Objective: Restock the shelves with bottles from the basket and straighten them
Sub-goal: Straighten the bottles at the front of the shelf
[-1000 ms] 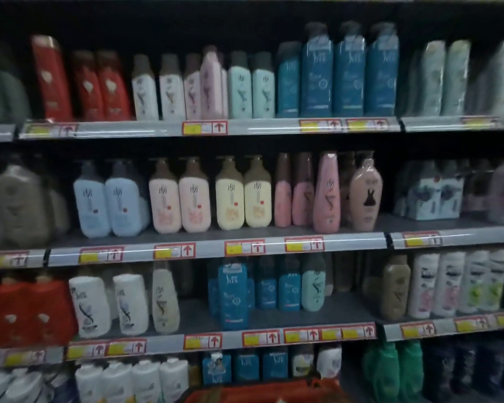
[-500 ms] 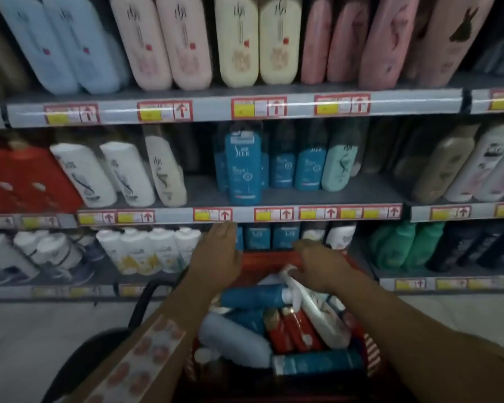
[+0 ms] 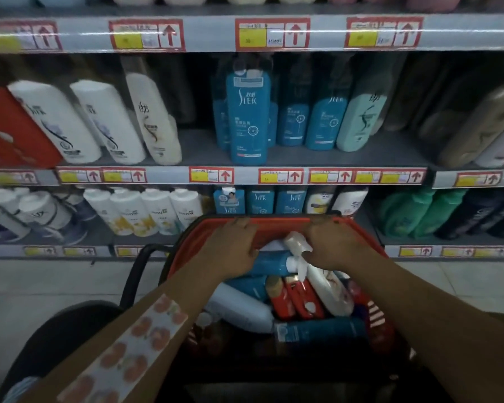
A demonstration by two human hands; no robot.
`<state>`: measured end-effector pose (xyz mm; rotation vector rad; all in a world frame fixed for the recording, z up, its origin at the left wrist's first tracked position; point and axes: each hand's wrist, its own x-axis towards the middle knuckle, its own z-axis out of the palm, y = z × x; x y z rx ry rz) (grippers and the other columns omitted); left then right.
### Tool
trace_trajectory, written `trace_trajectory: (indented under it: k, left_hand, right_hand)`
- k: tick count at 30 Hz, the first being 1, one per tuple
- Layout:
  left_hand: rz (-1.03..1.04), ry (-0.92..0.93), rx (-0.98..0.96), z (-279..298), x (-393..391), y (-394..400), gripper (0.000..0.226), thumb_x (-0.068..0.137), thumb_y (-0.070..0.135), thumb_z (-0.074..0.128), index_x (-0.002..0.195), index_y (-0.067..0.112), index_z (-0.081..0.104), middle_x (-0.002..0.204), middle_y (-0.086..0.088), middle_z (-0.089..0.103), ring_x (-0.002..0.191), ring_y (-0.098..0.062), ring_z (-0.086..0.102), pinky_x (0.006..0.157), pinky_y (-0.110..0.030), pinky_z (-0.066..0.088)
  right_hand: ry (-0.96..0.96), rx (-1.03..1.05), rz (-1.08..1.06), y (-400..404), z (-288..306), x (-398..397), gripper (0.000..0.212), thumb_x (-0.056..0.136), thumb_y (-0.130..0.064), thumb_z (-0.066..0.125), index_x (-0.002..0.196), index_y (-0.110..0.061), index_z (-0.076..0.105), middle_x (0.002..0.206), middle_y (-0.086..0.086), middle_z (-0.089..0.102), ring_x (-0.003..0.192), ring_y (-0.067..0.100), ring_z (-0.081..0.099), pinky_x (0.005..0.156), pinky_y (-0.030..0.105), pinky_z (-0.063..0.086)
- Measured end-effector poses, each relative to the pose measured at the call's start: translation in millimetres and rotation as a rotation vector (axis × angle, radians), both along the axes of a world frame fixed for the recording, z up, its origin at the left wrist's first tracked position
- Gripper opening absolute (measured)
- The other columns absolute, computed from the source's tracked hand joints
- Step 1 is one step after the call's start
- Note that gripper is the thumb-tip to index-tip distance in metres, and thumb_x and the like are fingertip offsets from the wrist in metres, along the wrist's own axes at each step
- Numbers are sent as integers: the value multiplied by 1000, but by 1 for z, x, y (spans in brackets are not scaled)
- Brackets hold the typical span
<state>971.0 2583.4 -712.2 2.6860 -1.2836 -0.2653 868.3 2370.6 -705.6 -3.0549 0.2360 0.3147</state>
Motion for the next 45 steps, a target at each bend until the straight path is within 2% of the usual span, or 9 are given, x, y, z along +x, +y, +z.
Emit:
trace_trajectory:
  k: [5,12,16,18,23,30,35,39,45]
  left_hand:
    - [48,71,-35,2,12,2,53,90,28,64,140,18,50,132,-5,55,121,-26,53,101,-44,49]
    - [24,115,13,4,6,-5,63,91,24,65,149,18,41,143,-7,51,126,-28,52,104,-41,47]
    - [-24,168,65,3,6,2,79,88,27,72,155,24,31,150,-6,46,131,-26,49,105,-36,43]
    - [-39,233,76,0,7,5,89,84,28,76,156,29,25,153,-4,43,131,-25,49,106,-36,44]
    - [-5,491,-22,-2,0,3,93,79,26,83,155,33,28,148,6,49,130,-17,51,107,-38,45]
    - [107,596,-213,-7,-3,-5,83,75,22,87,141,31,37,137,10,53,124,-11,54,103,-35,47]
    - [106,585,-317,-4,0,-12,69,68,16,90,129,26,58,119,11,65,105,-8,62,91,-31,50]
    - [167,610,-401,2,4,-14,73,74,26,88,138,21,52,134,3,61,120,-15,58,100,-34,48]
    - [203,824,-626,17,3,-23,53,79,20,84,125,27,60,118,9,71,108,-8,68,96,-43,56]
  right_hand:
    - [166,140,51,16,-11,1,41,83,-34,70,118,-14,62,115,6,66,99,23,63,79,32,53]
    - [278,-85,82,47,-29,3,53,88,-15,68,136,-4,48,129,15,53,108,31,61,91,44,53]
    - [94,144,-33,38,-1,10,41,83,-48,72,102,-13,65,100,4,65,88,21,63,75,34,55]
    - [-30,185,-48,34,17,14,39,81,-47,72,85,-9,64,82,8,65,76,22,62,64,34,52]
    - [-165,245,-54,26,39,17,43,72,-41,71,75,1,69,77,22,69,75,31,67,61,39,55]
    - [-227,401,-88,25,54,21,35,63,-46,71,69,-11,70,69,3,68,67,13,63,63,34,56]
    - [-285,412,-48,31,62,17,28,73,-38,80,80,-12,70,69,-3,64,67,12,61,63,31,53]
    - [-417,393,31,29,58,16,46,78,-54,77,102,-15,70,91,-5,67,79,11,60,72,29,49]
    - [-528,722,-182,23,54,19,67,78,-43,83,135,-24,53,107,-10,61,86,7,59,72,18,43]
